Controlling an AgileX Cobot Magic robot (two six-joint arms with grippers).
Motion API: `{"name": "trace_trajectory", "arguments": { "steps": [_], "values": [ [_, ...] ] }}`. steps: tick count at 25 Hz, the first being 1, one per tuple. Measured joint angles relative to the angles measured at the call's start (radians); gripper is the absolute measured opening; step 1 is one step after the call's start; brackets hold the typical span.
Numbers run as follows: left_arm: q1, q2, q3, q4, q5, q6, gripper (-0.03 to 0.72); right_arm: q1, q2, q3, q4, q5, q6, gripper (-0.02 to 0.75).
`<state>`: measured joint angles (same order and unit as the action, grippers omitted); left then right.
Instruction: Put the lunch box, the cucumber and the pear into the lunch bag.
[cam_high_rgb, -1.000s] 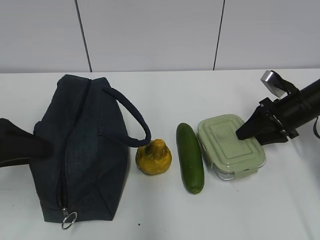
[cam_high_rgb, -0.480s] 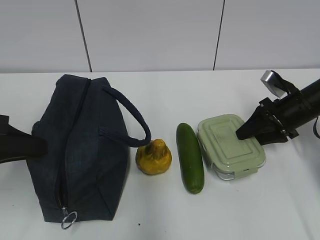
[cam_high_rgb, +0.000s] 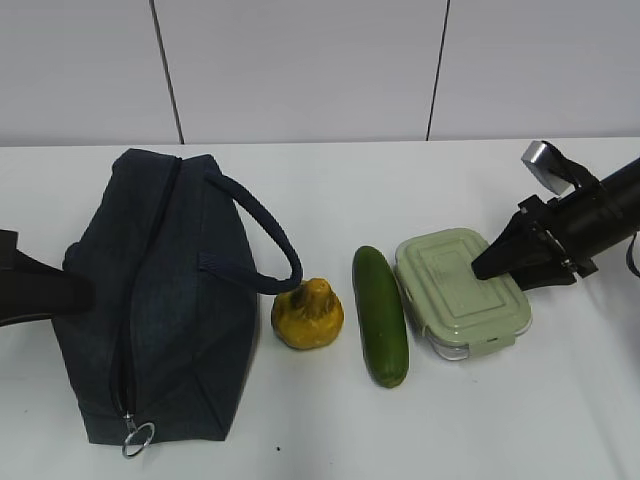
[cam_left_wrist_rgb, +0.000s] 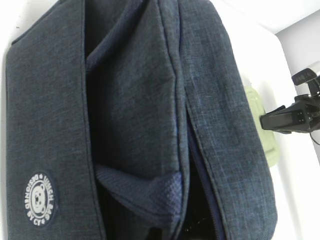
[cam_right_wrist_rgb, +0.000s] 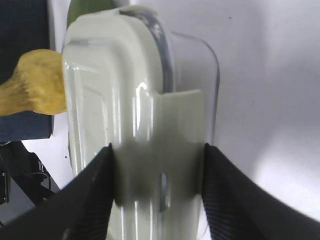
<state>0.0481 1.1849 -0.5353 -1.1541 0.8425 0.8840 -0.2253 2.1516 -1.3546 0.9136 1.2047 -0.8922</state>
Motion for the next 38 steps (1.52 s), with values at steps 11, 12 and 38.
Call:
{"name": "trace_trajectory", "arguments": {
  "steps": [11, 12, 38],
  "values": [
    [0.0, 0.0, 0.0, 0.0, 0.0, 0.0, -0.015, 0.0, 0.0, 0.0, 0.037, -0.017, -0.015, 0.395],
    [0.0, 0.0, 0.0, 0.0, 0.0, 0.0, -0.015, 0.0, 0.0, 0.0, 0.038, -0.017, -0.015, 0.395],
    [0.0, 0.0, 0.0, 0.013, 0.0, 0.0, -0.016, 0.0, -0.02, 0.0, 0.174, -0.048, -0.044, 0.392]
  ]
}}
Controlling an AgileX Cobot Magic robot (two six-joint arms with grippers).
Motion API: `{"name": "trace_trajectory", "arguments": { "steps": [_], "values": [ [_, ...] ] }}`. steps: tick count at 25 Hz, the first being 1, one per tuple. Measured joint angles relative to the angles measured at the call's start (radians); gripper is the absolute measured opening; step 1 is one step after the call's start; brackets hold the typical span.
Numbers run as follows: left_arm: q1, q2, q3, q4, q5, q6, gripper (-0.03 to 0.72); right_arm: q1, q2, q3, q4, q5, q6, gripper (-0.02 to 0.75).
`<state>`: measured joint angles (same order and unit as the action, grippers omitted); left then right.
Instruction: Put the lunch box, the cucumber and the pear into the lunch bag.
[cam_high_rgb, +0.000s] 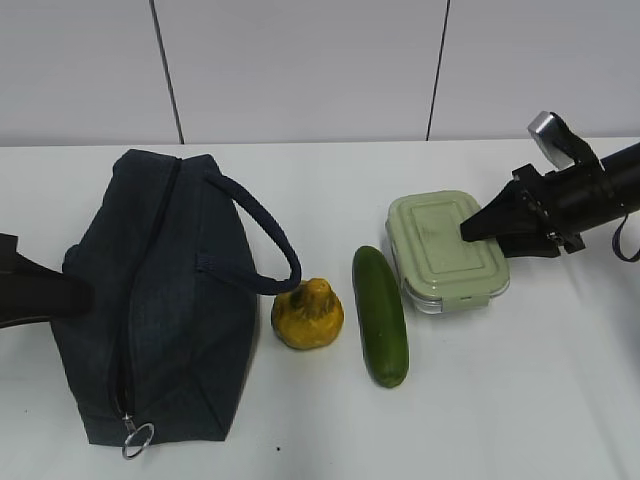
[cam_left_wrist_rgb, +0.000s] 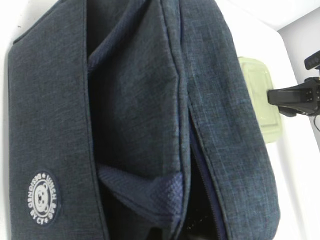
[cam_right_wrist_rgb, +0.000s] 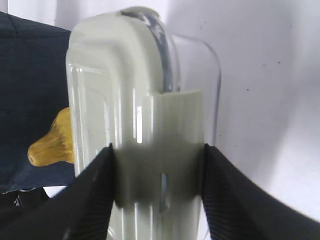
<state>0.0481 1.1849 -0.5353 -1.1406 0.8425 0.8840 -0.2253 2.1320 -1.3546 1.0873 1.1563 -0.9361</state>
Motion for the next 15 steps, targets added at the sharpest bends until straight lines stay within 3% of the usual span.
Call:
{"name": "trace_trajectory", "arguments": {
  "steps": [15],
  "values": [
    [0.0, 0.0, 0.0, 0.001, 0.0, 0.0, -0.016, 0.0, -0.051, 0.002, 0.111, -0.012, 0.007, 0.391]
  ]
}}
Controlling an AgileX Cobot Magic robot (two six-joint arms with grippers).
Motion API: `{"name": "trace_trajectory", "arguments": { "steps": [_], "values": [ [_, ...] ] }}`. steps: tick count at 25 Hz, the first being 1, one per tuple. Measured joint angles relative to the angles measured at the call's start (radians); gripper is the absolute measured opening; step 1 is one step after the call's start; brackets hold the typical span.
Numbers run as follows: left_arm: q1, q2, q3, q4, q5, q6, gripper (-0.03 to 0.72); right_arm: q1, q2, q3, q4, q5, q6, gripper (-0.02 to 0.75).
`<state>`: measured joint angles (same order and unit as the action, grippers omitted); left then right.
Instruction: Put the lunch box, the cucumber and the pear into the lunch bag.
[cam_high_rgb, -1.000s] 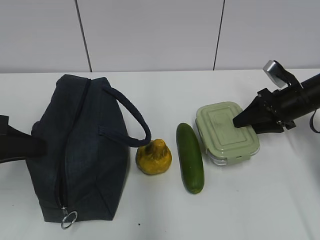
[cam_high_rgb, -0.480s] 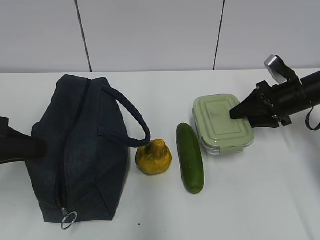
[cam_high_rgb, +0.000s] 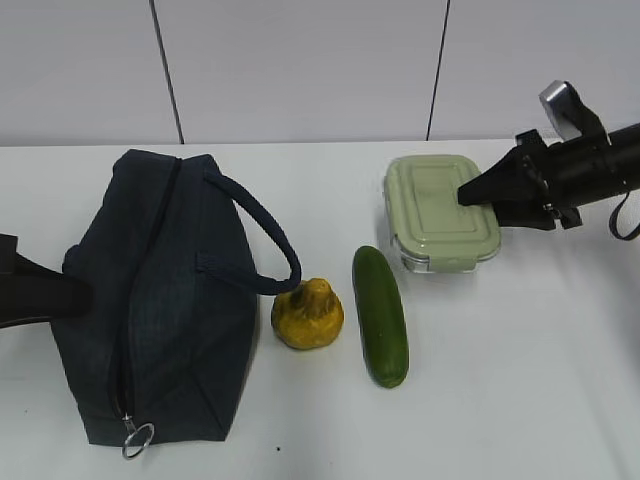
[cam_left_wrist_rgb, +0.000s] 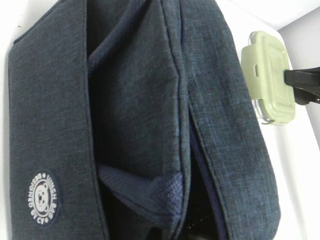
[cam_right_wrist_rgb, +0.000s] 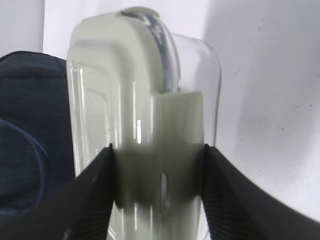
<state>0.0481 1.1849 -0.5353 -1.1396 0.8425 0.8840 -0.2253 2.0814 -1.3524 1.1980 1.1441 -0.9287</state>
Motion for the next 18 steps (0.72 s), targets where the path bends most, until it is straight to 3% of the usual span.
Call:
{"name": "trace_trajectory", "arguments": {
  "steps": [11, 18],
  "values": [
    [0.0, 0.0, 0.0, 0.002, -0.001, 0.0, -0.016, 0.012, -0.07, 0.002, 0.014, 0.0, 0.056, 0.391],
    [0.0, 0.0, 0.0, 0.003, -0.012, 0.001, -0.016, 0.1, -0.103, 0.002, 0.034, 0.002, 0.084, 0.389]
  ]
}}
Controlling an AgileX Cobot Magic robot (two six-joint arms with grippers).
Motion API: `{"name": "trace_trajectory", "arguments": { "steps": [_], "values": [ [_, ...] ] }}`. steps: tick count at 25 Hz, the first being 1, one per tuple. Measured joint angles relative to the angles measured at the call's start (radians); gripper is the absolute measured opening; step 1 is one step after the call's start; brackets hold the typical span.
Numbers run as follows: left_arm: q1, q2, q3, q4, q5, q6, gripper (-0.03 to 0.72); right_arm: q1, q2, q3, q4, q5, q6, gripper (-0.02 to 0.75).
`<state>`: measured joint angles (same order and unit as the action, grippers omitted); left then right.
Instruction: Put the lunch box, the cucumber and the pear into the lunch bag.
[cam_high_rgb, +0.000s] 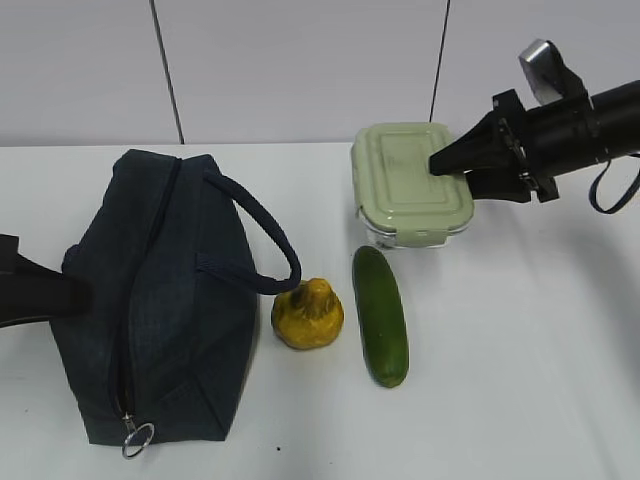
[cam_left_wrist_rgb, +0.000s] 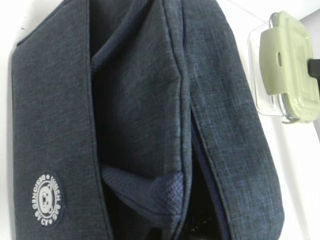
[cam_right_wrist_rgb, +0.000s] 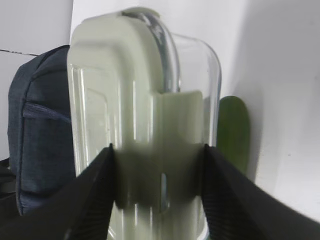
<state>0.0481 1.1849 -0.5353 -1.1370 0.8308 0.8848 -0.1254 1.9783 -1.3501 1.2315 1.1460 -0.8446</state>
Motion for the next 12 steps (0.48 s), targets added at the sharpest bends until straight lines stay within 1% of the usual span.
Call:
{"name": "trace_trajectory", "arguments": {
  "steps": [12],
  "values": [
    [0.0, 0.0, 0.0, 0.002, -0.008, 0.0, -0.016, 0.174, -0.075, 0.002, 0.165, 0.008, 0.011, 0.389]
  ]
}}
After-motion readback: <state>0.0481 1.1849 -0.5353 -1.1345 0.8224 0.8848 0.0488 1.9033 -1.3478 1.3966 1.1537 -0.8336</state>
